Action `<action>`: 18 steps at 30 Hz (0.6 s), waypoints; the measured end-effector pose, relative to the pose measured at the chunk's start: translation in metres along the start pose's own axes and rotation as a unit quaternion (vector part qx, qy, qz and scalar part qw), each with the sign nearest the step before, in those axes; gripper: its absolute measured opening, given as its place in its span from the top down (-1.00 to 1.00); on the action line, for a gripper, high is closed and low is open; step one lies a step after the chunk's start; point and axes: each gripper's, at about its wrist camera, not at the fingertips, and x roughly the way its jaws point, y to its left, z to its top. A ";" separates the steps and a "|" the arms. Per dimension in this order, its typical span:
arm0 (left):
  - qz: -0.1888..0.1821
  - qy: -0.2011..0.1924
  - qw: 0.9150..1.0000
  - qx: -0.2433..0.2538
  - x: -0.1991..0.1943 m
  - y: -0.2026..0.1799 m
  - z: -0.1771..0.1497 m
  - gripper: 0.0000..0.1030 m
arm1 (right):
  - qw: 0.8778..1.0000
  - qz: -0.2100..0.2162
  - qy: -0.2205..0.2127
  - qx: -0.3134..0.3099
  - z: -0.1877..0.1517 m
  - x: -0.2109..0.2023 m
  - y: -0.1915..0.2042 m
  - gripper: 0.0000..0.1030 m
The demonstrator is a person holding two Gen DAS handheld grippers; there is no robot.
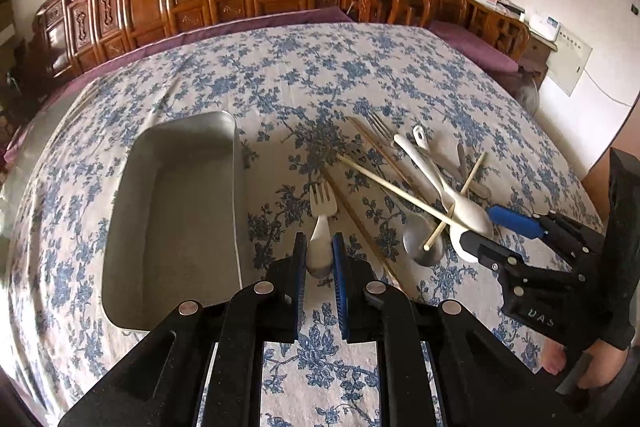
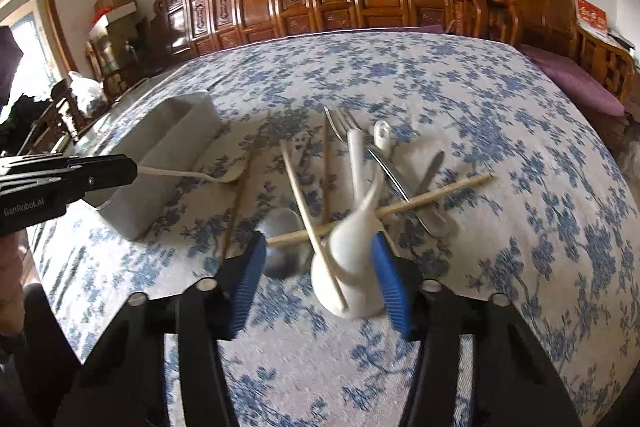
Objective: Organize utensils
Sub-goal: 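Carry the fork into the grey tray with the left tool while the right tool grasps a wooden chopstick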
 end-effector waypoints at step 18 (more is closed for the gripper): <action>0.007 -0.043 0.999 -0.003 -0.031 0.008 0.015 0.78 | 0.989 0.010 0.101 -0.106 0.043 0.064 0.023 0.64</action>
